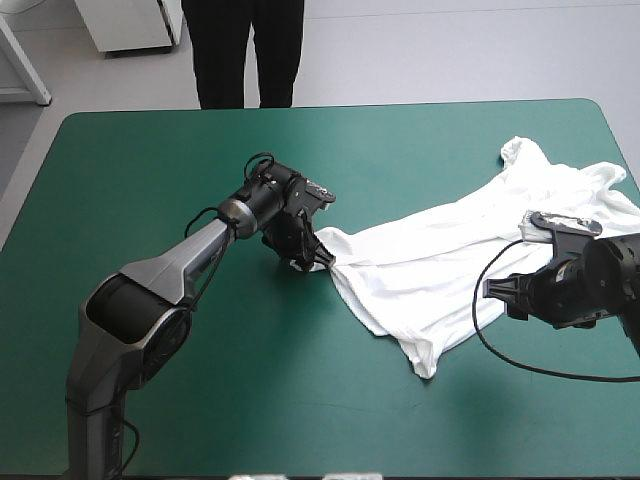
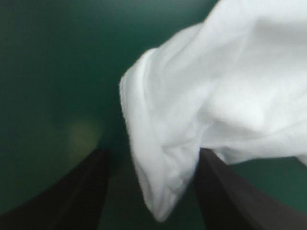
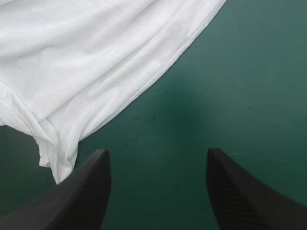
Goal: Fold the cloth
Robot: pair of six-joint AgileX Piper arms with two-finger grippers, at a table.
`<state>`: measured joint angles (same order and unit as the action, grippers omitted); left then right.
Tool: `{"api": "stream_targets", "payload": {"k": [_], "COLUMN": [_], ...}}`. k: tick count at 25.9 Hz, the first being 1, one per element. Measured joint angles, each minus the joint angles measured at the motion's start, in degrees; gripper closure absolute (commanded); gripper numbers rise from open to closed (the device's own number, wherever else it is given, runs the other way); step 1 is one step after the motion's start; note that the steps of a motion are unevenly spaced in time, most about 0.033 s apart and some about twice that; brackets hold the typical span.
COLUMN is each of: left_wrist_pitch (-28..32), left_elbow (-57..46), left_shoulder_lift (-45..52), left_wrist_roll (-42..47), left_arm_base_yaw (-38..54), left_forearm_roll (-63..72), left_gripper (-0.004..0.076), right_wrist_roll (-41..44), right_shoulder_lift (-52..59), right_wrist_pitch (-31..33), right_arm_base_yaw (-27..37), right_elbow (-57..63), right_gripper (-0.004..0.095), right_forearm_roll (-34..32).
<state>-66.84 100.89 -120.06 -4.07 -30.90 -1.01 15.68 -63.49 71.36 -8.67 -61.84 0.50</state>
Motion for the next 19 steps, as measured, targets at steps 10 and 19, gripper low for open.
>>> {"api": "stream_targets", "payload": {"k": [10,19], "left_wrist_pitch": [-0.7,-0.7], "left_elbow": [1.5,1.7], "left_shoulder_lift": [-1.8,-1.9], "left_wrist_roll": [-0.5,-0.6], "left_arm_base_yaw": [0.8,0.8], "left_forearm_roll": [3.5,4.2], "left_gripper": [0.0734,0.0734], "right_wrist_roll": [-2.0,1.1], "right_shoulder_lift": [0.0,-1.5], "right_wrist_pitch": [0.0,-0.6], "right_arm_base_yaw": [0.0,-9.8], "right_elbow": [0.0,0.1], "right_gripper": [0.0356,0.0420], "right_forearm_roll": [2.2,3.3]}}
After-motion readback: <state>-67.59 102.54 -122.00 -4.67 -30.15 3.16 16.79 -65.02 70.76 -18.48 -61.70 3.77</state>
